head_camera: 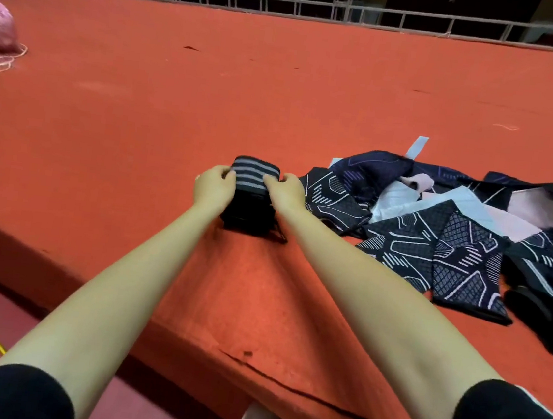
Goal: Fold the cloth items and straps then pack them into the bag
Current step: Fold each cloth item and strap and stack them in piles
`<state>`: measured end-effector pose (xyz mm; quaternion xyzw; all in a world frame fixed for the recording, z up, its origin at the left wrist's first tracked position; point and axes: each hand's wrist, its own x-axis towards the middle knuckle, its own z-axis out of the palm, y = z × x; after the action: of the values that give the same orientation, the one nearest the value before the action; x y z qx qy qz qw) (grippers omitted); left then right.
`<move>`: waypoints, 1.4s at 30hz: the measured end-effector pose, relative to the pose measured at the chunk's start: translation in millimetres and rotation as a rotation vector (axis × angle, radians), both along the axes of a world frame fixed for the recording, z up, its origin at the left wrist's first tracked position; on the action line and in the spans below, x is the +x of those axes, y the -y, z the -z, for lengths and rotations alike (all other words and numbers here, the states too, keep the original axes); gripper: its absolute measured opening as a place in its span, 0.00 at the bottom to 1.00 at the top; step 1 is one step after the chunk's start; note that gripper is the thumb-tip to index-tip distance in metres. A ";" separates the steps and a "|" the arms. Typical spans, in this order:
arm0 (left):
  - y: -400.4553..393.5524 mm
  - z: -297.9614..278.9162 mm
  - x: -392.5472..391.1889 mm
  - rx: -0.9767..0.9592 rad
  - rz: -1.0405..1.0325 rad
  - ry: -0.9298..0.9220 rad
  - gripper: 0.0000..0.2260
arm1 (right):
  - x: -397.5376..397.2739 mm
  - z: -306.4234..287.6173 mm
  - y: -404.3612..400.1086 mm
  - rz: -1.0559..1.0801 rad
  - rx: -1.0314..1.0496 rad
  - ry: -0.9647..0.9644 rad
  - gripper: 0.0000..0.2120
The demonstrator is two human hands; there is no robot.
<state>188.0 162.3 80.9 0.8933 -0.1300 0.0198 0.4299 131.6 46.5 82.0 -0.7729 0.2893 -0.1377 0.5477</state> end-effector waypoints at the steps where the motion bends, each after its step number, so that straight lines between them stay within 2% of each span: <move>1: -0.5 8.0 5.9 0.038 0.008 -0.073 0.16 | 0.0 3.8 -1.9 -0.004 -0.037 -0.036 0.18; 4: 0.5 25.9 9.0 -0.029 0.034 -0.328 0.18 | 2.8 22.3 -2.8 0.023 -0.047 -0.179 0.28; 7: 11.0 28.5 11.0 -0.221 0.029 -0.481 0.17 | 8.6 30.3 -8.6 0.021 0.197 -0.132 0.28; 10: 23.6 24.5 21.7 -0.300 0.021 -0.449 0.16 | 24.8 30.5 -6.6 0.068 0.350 -0.049 0.30; 12: 27.9 21.8 28.3 -0.335 0.014 -0.420 0.16 | 46.1 46.2 5.6 0.067 0.351 -0.035 0.35; 14: 30.0 21.2 34.7 -0.348 0.019 -0.402 0.16 | 53.7 49.0 13.9 0.056 0.339 -0.032 0.37; 18: 28.7 23.1 40.1 -0.337 0.006 -0.404 0.16 | 32.0 21.7 8.6 0.013 0.330 -0.052 0.26; 21: 23.2 23.2 43.3 -0.243 0.014 -0.336 0.20 | 22.6 11.8 11.9 -0.005 0.331 -0.065 0.24; 23: 20.1 20.8 47.3 -0.198 0.002 -0.297 0.28 | 18.7 6.9 16.5 0.008 0.323 -0.065 0.23; 25: 19.4 12.4 44.5 -0.163 -0.007 -0.273 0.32 | 12.5 1.1 18.7 0.015 0.329 -0.071 0.18; 31: 28.7 -4.7 26.9 -0.050 0.002 -0.126 0.25 | -4.5 -10.8 22.6 0.022 0.256 -0.069 0.25; 37: 37.2 -13.2 0.6 0.103 -0.001 0.043 0.23 | -39.8 -15.5 39.3 0.047 0.251 -0.035 0.14; 41: 50.8 -20.4 -42.5 0.009 0.011 0.277 0.18 | -74.1 -2.1 52.3 0.038 0.223 -0.007 0.17; 42: 57.9 -22.7 -57.4 -0.032 0.052 0.295 0.16 | -86.3 2.8 56.5 0.035 0.237 0.014 0.14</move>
<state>130.6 104.4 103.6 0.8699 -0.2147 0.1417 0.4209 45.3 -10.0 79.1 -0.6965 0.3130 -0.1173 0.6350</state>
